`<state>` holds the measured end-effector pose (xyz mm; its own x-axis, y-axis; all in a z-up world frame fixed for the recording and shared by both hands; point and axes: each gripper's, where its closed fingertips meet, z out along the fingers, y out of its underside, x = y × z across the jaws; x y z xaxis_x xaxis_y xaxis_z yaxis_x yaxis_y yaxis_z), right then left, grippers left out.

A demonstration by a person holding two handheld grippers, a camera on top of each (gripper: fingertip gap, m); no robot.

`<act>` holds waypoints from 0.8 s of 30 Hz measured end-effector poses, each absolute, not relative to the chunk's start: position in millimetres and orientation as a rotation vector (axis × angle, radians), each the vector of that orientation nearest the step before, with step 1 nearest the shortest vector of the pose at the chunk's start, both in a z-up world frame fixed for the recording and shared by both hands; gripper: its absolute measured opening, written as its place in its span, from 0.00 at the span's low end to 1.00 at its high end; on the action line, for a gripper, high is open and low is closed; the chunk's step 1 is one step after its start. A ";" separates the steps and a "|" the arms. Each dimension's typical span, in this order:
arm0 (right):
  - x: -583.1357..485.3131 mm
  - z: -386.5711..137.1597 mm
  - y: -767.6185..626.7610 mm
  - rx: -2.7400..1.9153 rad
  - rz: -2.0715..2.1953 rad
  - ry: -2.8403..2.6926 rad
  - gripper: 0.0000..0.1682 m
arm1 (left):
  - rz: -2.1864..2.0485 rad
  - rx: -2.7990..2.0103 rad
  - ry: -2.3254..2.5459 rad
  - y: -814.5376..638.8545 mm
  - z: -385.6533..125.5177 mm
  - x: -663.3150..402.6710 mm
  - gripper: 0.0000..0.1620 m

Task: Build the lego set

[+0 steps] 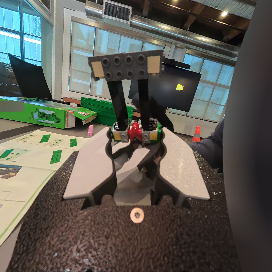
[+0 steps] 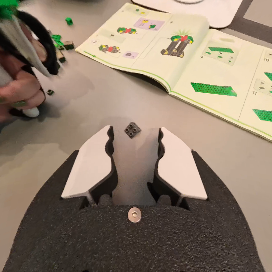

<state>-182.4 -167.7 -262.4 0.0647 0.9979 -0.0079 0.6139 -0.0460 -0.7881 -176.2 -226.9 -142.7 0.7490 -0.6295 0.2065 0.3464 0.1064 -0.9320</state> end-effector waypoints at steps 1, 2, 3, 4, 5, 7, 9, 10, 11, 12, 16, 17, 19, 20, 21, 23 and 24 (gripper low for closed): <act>-184.6 -264.5 -165.4 -1.730 0.739 -1.608 0.37 | -0.728 -1.274 0.267 -227.1 -142.6 -176.7 0.38; -187.4 -263.8 -162.1 -1.716 0.687 -1.588 0.39 | -0.726 -1.273 0.266 -227.5 -142.2 -177.3 0.38; -190.6 -261.5 -160.3 -1.700 0.662 -1.567 0.39 | -0.725 -1.271 0.266 -227.8 -141.7 -177.6 0.38; -193.6 -259.9 -160.1 -1.690 0.657 -1.555 0.38 | -0.723 -1.268 0.265 -228.0 -141.2 -178.1 0.38; -195.2 -260.5 -159.5 -1.690 0.643 -1.553 0.38 | -0.724 -1.267 0.264 -228.2 -141.1 -178.4 0.38; -193.9 -264.9 -155.7 -1.692 0.581 -1.572 0.37 | -0.727 -1.266 0.262 -228.3 -141.2 -178.7 0.38; -186.8 -263.7 -150.8 -1.666 0.537 -1.586 0.35 | -0.729 -1.266 0.261 -228.3 -141.3 -178.8 0.38; -180.9 -263.3 -146.6 -1.653 0.506 -1.594 0.32 | -0.730 -1.264 0.261 -228.5 -141.0 -178.9 0.38; -175.2 -263.2 -142.6 -1.650 0.487 -1.599 0.31 | -0.732 -1.262 0.260 -228.7 -140.5 -178.9 0.38; -171.1 -263.2 -142.2 -1.660 0.508 -1.603 0.28 | -0.733 -1.261 0.260 -228.7 -140.3 -179.0 0.38; -167.9 -263.1 -160.9 -1.743 0.733 -1.636 0.20 | -0.744 -1.267 0.263 -227.5 -142.0 -177.1 0.38; -168.5 -263.6 -162.7 -1.726 0.740 -1.654 0.17 | -0.746 -1.269 0.266 -227.3 -142.3 -176.4 0.38; -170.9 -266.5 -160.6 -1.667 0.698 -1.692 0.17 | -0.748 -1.271 0.272 -227.4 -142.4 -175.0 0.38; -172.2 -268.1 -161.2 -1.644 0.691 -1.716 0.18 | -0.750 -1.273 0.274 -227.4 -142.6 -174.7 0.38; -174.3 -266.9 -162.0 -1.627 0.703 -1.721 0.18 | -0.753 -1.274 0.275 -227.5 -142.7 -174.3 0.38; -176.5 -267.6 -162.8 -1.610 0.709 -1.748 0.17 | -0.757 -1.276 0.279 -227.7 -143.0 -173.8 0.38; -177.4 -267.7 -162.7 -1.607 0.714 -1.755 0.16 | -0.760 -1.277 0.280 -227.7 -143.3 -173.3 0.38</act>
